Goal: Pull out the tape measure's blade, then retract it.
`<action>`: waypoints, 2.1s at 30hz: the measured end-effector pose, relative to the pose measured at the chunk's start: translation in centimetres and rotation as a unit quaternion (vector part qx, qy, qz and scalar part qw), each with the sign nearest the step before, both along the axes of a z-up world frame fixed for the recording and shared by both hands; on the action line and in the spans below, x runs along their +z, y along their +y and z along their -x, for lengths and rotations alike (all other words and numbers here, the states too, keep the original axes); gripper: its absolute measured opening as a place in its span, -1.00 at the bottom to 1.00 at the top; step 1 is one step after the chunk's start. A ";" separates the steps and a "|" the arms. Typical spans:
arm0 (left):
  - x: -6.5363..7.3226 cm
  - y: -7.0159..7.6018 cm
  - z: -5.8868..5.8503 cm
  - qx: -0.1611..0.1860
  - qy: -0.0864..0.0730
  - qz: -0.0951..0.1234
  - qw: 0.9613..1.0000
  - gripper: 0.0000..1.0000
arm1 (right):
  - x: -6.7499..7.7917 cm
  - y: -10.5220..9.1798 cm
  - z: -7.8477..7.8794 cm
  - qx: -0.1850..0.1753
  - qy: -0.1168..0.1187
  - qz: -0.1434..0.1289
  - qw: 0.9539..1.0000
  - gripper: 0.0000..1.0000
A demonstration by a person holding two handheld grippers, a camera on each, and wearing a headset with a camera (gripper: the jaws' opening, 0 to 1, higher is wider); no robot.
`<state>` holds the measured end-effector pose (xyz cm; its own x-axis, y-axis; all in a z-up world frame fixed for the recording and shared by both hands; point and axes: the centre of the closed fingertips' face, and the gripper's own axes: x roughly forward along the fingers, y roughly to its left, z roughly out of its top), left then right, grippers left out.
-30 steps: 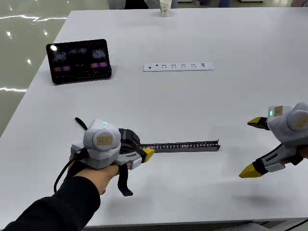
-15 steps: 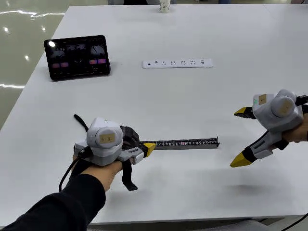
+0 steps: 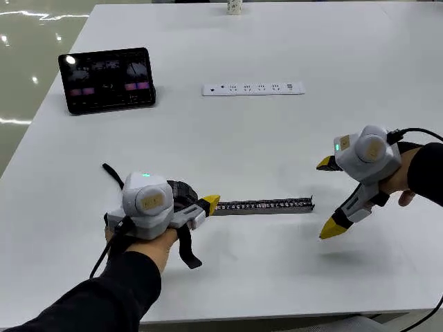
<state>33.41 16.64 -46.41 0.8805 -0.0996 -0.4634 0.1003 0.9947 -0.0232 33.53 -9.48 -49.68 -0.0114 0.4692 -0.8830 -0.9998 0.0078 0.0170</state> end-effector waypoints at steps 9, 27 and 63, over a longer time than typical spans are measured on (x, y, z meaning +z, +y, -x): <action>-0.6 -0.1 0.2 0.011 -0.013 -0.001 1.000 0.98 | -1.3 0.2 -0.5 0.008 0.001 0.004 1.000 0.54; -0.6 -0.3 -0.3 0.016 -0.031 0.006 0.999 0.98 | -2.4 0.3 -1.0 0.044 -0.017 0.018 0.999 -0.36; -2.1 1.5 -0.2 0.066 0.006 0.002 0.998 0.36 | -3.0 0.4 -1.4 0.043 0.000 0.055 0.998 -0.79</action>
<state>33.62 18.12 -48.51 0.8801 0.0149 -0.4745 -0.0320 0.9991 -0.0278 34.98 -9.08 -52.73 -0.0476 0.3670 -0.9290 -0.9968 -0.0769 0.0207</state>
